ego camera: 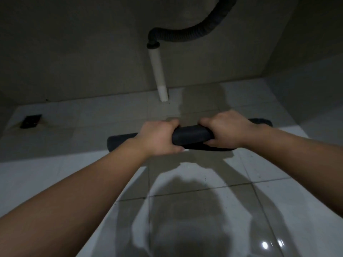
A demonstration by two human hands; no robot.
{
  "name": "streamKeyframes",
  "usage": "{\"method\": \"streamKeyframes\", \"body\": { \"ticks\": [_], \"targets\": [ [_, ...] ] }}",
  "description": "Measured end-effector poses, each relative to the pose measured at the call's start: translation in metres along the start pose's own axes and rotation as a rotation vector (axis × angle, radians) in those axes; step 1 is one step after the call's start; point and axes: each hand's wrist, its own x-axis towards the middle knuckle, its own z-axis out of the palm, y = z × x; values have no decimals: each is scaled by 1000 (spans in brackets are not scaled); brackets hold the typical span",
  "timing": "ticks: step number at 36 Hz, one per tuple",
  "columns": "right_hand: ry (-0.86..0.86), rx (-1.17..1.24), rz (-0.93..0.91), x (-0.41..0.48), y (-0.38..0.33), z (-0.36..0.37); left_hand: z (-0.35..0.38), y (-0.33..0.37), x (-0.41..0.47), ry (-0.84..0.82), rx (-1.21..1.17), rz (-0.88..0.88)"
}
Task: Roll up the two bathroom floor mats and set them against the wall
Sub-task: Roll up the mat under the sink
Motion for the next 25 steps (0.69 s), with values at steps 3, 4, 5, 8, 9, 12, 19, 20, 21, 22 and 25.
{"method": "streamKeyframes", "body": {
  "ticks": [3,4,5,8,9,12,19,20,21,22,25],
  "targets": [
    [211,-202,-114,-2,2,11,1,1,2,-114,-186,-61],
    [266,-239,-140,-3,3,14,1,2,2,-126,-233,-62],
    [300,-256,-154,-3,3,17,1,3,2,-136,-265,-64],
    [297,-243,-147,-1,4,21,4,3,2,-123,-222,-68],
    [255,-219,-130,-1,4,18,5,2,2,-94,-159,-63],
    [-26,-13,-33,5,3,3,8,-2,0,27,30,6],
    [-420,425,145,0,22,-13,12,-6,-1,155,72,84],
    [-392,416,155,-1,22,-12,13,-4,1,152,77,79],
    [-360,402,164,-2,22,-9,13,-1,2,148,79,68],
    [-328,399,176,-3,22,-7,13,0,4,146,75,49],
    [-271,434,240,-9,26,-1,12,5,10,171,67,-2]
  ]
}}
